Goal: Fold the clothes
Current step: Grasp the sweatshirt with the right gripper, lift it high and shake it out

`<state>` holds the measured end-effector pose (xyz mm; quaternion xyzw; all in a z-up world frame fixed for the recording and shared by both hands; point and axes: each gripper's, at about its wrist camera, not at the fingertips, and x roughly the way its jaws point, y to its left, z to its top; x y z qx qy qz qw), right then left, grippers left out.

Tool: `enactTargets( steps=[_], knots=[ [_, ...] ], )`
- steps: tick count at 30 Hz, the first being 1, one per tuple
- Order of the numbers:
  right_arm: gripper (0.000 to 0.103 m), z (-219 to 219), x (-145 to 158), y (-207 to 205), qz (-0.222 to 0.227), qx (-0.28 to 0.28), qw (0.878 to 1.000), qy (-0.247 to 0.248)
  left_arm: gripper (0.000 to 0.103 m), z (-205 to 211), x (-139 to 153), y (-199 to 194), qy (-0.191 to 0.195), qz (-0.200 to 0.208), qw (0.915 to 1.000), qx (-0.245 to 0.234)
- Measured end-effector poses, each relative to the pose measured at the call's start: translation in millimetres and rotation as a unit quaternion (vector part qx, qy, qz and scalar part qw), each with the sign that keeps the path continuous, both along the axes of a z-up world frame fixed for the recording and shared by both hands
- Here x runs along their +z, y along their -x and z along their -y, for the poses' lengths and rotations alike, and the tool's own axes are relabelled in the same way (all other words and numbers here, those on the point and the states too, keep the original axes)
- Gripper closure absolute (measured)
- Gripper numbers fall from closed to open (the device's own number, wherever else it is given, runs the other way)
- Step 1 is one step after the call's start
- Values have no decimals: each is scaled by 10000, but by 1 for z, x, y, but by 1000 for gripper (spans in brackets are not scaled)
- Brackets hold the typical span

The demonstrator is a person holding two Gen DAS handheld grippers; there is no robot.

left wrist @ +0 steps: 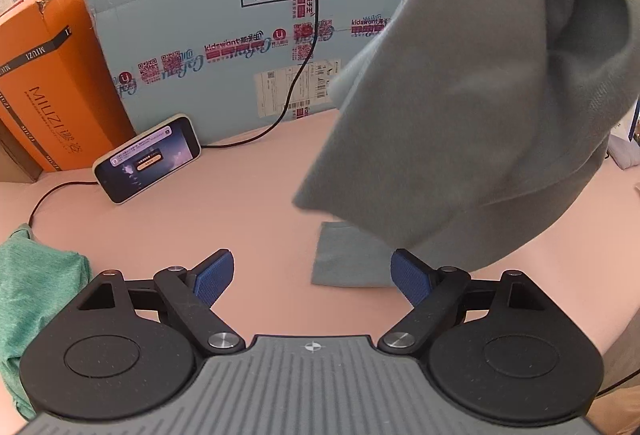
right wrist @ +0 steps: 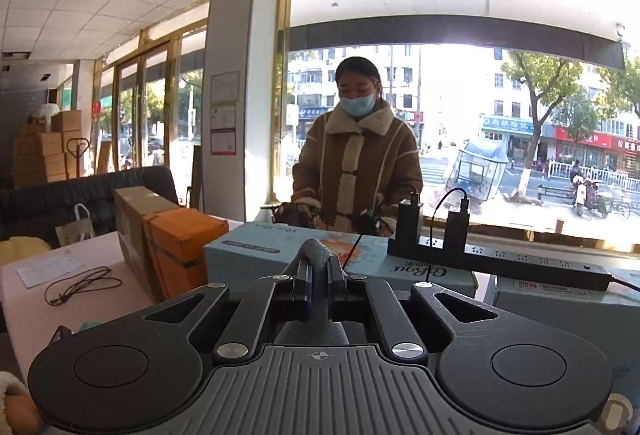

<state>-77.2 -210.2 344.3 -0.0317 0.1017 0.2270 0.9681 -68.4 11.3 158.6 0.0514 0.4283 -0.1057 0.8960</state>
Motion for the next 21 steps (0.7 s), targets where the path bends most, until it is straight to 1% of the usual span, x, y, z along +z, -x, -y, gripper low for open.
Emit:
enactTargets(
  steps=[2, 4, 7, 9, 12, 15, 18, 21],
  knots=[
    [96, 2, 2, -14, 37, -49, 9999, -122, 18, 0, 0, 0, -17, -9, 10000, 42],
    [96, -1, 5, -30, 50, 9, 9999, -140, 18, 0, 0, 1, -35, -6, 9999, 107],
    [96, -14, 15, -50, 73, 243, 9993, -257, 18, -4, -1, 2, -39, -31, 9997, 258],
    [96, -23, 24, -56, 223, 417, 9983, -347, 18, -10, -1, 2, -44, -75, 9993, 373],
    [96, -28, 44, -56, 504, 770, 9934, -678, 18, -18, -3, 1, -61, -153, 9983, 559],
    [96, -23, 58, -51, 638, 1287, 9840, -1053, 18, -25, -6, -4, -74, -241, 9972, 703],
    [96, -15, 64, -43, 629, 1290, 9843, -1029, 18, -26, -8, -9, -73, -297, 9971, 695],
    [96, 5, 64, -36, 596, 1187, 9851, -1095, 18, -19, -14, -17, -129, -362, 9976, 568]
  ],
)
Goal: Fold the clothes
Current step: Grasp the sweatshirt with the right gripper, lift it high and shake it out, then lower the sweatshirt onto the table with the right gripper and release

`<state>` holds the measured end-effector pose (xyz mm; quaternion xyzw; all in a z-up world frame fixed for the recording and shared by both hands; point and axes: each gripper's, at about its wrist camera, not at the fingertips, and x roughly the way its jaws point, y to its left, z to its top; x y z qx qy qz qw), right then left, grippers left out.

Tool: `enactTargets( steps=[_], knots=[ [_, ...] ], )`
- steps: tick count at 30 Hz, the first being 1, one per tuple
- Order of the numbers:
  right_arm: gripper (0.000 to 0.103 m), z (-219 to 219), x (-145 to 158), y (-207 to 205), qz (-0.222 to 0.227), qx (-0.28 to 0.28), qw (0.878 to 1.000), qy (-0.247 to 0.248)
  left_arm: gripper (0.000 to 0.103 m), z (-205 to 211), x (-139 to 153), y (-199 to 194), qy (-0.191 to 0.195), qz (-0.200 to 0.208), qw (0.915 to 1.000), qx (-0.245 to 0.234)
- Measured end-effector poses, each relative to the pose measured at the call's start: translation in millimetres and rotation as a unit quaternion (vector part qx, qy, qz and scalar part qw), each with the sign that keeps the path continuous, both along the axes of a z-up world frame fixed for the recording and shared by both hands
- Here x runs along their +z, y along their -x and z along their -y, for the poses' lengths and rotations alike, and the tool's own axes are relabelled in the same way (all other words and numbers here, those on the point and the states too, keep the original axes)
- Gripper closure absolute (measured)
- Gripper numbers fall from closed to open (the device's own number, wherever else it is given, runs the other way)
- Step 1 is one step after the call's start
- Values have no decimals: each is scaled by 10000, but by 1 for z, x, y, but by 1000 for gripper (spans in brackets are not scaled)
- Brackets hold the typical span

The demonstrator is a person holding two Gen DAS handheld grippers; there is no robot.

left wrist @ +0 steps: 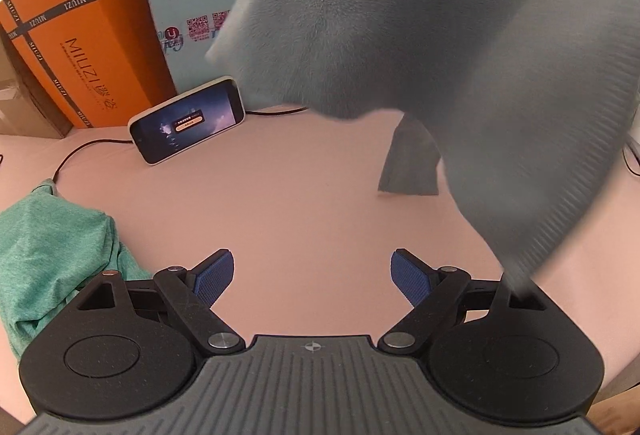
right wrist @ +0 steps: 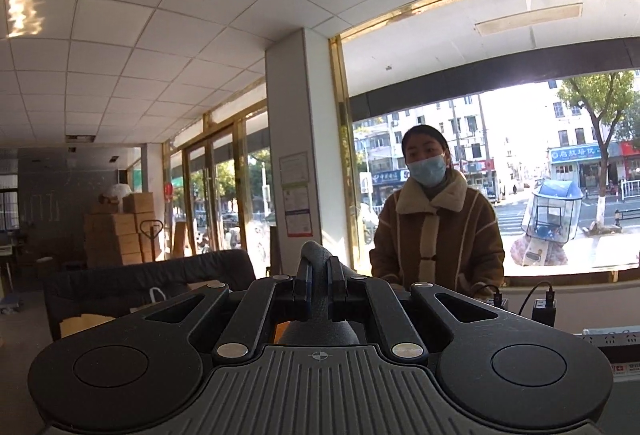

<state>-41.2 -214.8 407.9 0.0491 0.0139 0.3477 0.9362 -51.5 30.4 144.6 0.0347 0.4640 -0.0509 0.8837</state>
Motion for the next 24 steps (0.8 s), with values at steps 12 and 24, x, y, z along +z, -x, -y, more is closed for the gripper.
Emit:
enactTargets(
  steps=[12, 24],
  knots=[
    [95, 90, -173, -26, -2598, -1856, 9236, 2121, 18, 58, -44, 10, 235, -868, 9865, -1370],
    [86, 156, -311, 7, -4395, -3018, 8274, 1765, 17, 75, -45, -11, -159, -906, 9870, -1318]
  ],
)
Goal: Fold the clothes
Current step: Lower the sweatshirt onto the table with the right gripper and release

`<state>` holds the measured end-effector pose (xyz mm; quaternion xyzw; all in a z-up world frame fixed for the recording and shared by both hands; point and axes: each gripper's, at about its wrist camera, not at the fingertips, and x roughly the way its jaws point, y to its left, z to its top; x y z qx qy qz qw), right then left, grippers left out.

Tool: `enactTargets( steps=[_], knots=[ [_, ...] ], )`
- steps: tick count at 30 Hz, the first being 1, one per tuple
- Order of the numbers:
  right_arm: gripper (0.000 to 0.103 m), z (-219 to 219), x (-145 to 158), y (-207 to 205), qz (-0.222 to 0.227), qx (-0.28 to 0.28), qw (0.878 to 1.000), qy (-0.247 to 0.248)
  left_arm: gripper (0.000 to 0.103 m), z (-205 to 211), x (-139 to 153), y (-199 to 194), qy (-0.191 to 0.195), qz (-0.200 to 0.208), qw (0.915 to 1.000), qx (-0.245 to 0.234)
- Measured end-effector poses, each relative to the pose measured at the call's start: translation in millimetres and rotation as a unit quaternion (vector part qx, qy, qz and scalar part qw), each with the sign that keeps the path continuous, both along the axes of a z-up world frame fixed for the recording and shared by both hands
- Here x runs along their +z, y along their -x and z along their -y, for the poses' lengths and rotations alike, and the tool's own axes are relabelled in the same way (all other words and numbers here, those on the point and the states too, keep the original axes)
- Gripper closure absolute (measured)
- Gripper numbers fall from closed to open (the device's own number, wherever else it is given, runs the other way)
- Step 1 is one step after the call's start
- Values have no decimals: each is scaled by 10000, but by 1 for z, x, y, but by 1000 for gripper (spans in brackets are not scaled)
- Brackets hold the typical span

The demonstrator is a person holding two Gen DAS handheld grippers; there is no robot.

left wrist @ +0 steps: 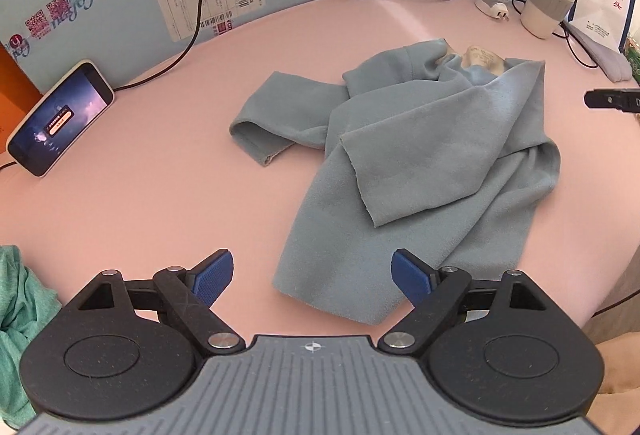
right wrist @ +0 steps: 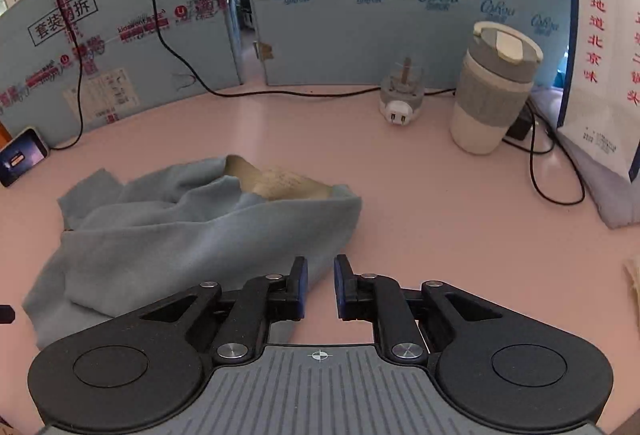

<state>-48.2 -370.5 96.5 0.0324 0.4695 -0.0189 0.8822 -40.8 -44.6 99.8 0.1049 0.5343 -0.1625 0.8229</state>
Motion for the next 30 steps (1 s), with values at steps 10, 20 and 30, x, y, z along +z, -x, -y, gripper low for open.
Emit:
enactTargets(
  steps=[10, 20, 30],
  knots=[
    [75, -12, -17, 33, -234, 97, 9990, -365, 17, 29, 9, -45, -298, 410, 9985, -186],
    [71, -59, -36, 33, -256, 768, 9948, -611, 17, 38, -19, -90, -853, 383, 9956, -7],
    [66, -90, -49, -26, -374, 624, 9896, -1243, 13, 27, -33, -90, -751, -6, 9967, 302]
  ],
)
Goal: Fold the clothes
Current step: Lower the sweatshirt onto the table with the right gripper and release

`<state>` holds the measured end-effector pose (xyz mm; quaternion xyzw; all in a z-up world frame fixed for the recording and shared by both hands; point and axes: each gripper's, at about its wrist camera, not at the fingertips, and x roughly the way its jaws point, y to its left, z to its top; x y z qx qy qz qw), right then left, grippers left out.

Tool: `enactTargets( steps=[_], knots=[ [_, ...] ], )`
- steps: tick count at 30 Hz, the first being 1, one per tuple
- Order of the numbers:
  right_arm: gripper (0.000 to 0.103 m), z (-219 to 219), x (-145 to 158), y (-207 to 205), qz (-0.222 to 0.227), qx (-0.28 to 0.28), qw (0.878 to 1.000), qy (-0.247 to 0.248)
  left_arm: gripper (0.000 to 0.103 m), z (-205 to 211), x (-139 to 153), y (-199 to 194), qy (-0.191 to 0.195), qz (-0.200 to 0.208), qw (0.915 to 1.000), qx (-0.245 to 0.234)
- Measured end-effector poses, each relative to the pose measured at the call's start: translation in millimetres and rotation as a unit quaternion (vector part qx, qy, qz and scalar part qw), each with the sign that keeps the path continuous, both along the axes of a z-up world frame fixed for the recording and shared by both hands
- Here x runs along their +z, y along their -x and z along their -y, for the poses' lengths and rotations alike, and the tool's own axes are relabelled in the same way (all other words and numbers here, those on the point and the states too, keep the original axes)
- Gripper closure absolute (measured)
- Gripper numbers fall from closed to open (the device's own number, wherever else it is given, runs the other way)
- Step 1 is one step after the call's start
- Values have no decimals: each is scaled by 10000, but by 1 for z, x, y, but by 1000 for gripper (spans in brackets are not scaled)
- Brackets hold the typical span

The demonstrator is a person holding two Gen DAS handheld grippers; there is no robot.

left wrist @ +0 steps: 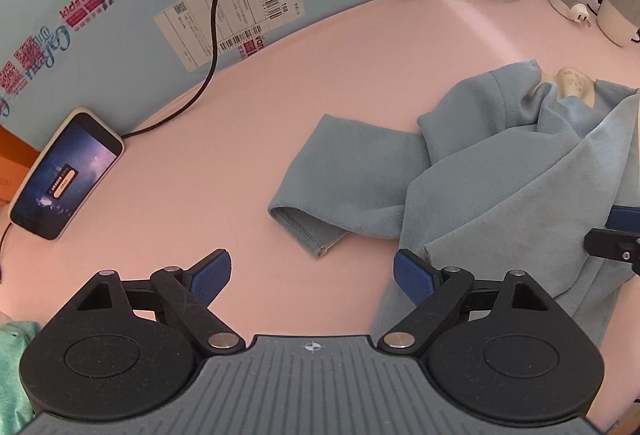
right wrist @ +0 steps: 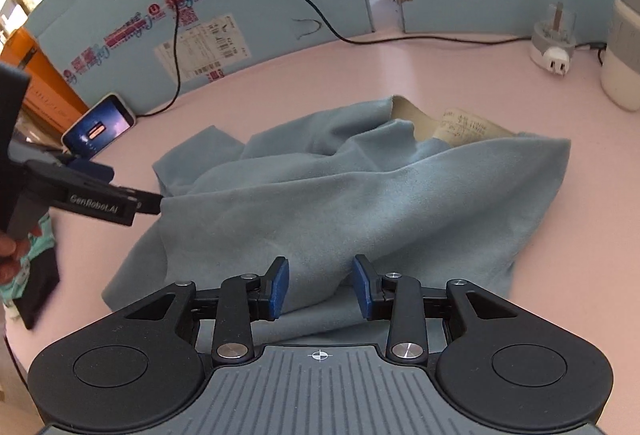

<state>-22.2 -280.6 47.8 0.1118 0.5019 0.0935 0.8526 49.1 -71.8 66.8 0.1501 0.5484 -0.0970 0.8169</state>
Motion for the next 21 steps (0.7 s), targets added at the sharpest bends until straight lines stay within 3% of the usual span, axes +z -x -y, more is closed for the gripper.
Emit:
enactTargets(
  steps=[5, 7, 12, 21],
  knots=[
    [66, 4, -16, -11, -314, -326, 9986, -286, 13, -3, -7, 6, -11, -150, 9999, 57],
    [84, 3, -18, -11, -319, -382, 9983, -292, 13, -3, -9, 7, 6, -170, 9998, 71],
    [96, 9, -11, -2, -155, -579, 9977, -303, 13, -2, -9, 10, 28, -175, 9998, 57],
    [98, 65, 35, 33, 432, -1471, 9872, 439, 12, -5, -8, 15, 121, -189, 9997, 71]
  ],
)
